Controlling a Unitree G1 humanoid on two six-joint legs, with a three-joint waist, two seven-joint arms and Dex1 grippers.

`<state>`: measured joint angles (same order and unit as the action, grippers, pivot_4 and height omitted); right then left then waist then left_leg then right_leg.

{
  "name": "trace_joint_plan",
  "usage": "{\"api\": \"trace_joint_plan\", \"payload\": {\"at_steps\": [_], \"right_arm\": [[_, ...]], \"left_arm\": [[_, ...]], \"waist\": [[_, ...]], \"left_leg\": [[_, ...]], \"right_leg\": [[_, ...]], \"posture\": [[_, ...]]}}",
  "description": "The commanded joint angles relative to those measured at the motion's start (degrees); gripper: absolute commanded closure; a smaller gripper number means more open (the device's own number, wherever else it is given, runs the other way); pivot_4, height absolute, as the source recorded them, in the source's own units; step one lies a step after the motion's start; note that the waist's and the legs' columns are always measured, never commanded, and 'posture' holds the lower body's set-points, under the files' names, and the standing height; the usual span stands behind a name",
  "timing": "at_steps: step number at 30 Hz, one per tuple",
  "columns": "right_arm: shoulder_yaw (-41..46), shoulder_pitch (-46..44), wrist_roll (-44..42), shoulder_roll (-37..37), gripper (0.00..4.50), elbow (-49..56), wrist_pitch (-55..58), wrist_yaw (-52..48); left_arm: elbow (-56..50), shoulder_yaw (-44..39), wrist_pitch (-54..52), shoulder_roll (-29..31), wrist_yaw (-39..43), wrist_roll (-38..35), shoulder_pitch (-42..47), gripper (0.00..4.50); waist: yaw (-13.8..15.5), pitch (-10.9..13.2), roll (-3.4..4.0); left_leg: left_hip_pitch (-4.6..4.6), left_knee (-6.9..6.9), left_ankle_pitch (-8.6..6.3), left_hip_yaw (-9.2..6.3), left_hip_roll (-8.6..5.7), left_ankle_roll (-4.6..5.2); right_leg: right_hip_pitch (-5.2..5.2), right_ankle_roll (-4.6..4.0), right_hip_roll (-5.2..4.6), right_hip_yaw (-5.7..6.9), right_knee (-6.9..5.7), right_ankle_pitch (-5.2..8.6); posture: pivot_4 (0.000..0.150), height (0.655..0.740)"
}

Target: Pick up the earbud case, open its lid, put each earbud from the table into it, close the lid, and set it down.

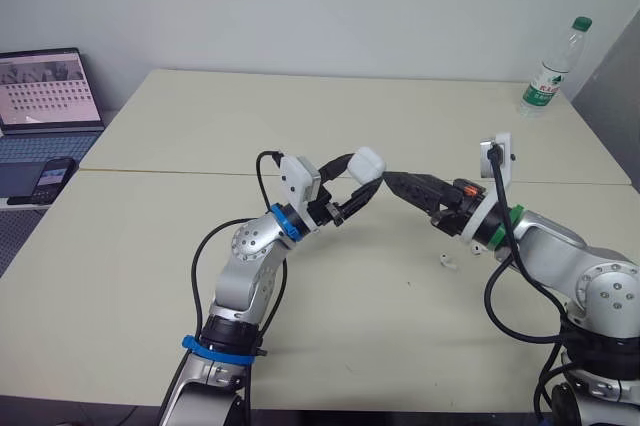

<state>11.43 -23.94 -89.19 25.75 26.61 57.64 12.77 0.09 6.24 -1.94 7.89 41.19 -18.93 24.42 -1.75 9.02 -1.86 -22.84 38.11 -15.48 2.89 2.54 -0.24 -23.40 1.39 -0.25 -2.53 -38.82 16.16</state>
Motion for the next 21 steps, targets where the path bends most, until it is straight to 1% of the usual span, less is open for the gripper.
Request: {"api": "trace_joint_plan", "payload": {"at_steps": [1, 6, 11, 14, 15, 16, 17, 18, 21], "right_arm": [[-2.15, -1.75, -7.64, 0.50, 0.00, -0.90, -2.27, 6.49], [-5.08, -2.60, -12.17, 1.57, 0.00, -2.03, -3.90, 10.42], [-6.57, -3.99, -12.60, 1.59, 0.00, -3.47, -5.56, 11.34], [-6.88, -4.49, -12.75, 1.67, 0.59, -3.91, -6.21, 11.18], [-6.95, -4.55, -12.78, 1.75, 1.01, -3.98, -6.36, 11.12], [-6.98, -4.60, -12.71, 1.79, 1.26, -4.03, -6.49, 11.05], [-7.00, -4.67, -12.62, 1.79, 1.67, -4.12, -6.62, 10.99], [-7.02, -4.72, -12.53, 1.78, 1.96, -4.19, -6.75, 10.95], [-7.16, -4.81, -12.30, 1.93, 3.08, -4.22, -6.97, 10.69]], "left_arm": [[-1.71, 0.57, 1.12, -0.55, 0.90, -0.71, 0.83, 1.71], [-1.66, 0.31, 1.22, -0.18, 1.49, -0.59, 0.68, 1.71], [-1.65, 0.38, 1.32, 0.15, 1.75, -0.47, 0.58, 1.71], [-1.86, 0.47, 1.37, 0.30, 2.00, -0.46, 0.15, 1.71], [-1.90, 0.46, 1.38, 0.32, 2.08, -0.46, 0.04, 1.71], [-1.90, 0.45, 1.38, 0.35, 2.14, -0.46, -0.03, 1.71], [-1.85, 0.45, 1.40, 0.35, 2.22, -0.45, -0.05, 1.71], [-1.80, 0.46, 1.42, 0.36, 2.26, -0.45, -0.05, 1.71], [-1.63, 0.51, 1.45, 0.32, 2.37, -0.49, 0.00, 1.71]], "waist": [[0.00, 0.00, 0.00], [-0.02, 0.00, 0.00], [0.01, 0.00, 0.00], [0.00, 0.00, 0.00], [0.00, 0.00, 0.00], [0.00, 0.00, 0.00], [0.00, 0.00, 0.00], [0.01, 0.00, 0.00], [0.01, 0.00, 0.00]], "left_leg": [[0.00, 0.01, 0.00, 0.00, 0.00, 0.00], [-0.01, 0.01, 0.00, 0.00, 0.01, 0.00], [-0.01, 0.01, 0.00, -0.03, 0.01, 0.00], [-0.02, 0.01, 0.00, -0.02, 0.02, 0.00], [-0.02, 0.00, 0.00, -0.02, 0.02, 0.00], [-0.02, 0.00, 0.00, -0.02, 0.03, 0.00], [-0.02, 0.00, 0.00, -0.02, 0.03, 0.00], [-0.03, 0.00, 0.00, -0.03, 0.03, 0.01], [-0.04, 0.00, 0.00, -0.03, 0.03, 0.00]], "right_leg": [[0.00, 0.00, 0.00, 0.00, 0.00, 0.00], [0.00, 0.01, 0.00, 0.00, 0.00, 0.00], [0.00, 0.01, 0.01, 0.02, 0.01, 0.01], [0.00, 0.01, 0.01, 0.02, 0.03, 0.00], [0.00, 0.01, 0.01, 0.02, 0.03, 0.01], [-0.01, 0.01, 0.01, 0.02, 0.04, 0.01], [-0.01, 0.01, 0.01, 0.03, 0.04, 0.01], [-0.01, 0.01, 0.01, 0.04, 0.04, 0.01], [-0.01, 0.01, 0.01, 0.04, 0.05, 0.01]], "posture": [[0.150, 0.7362], [0.150, 0.7362], [0.150, 0.7362], [0.150, 0.7362], [0.150, 0.7362], [0.150, 0.7362], [0.150, 0.7362], [0.150, 0.7362], [0.150, 0.7362]]}}
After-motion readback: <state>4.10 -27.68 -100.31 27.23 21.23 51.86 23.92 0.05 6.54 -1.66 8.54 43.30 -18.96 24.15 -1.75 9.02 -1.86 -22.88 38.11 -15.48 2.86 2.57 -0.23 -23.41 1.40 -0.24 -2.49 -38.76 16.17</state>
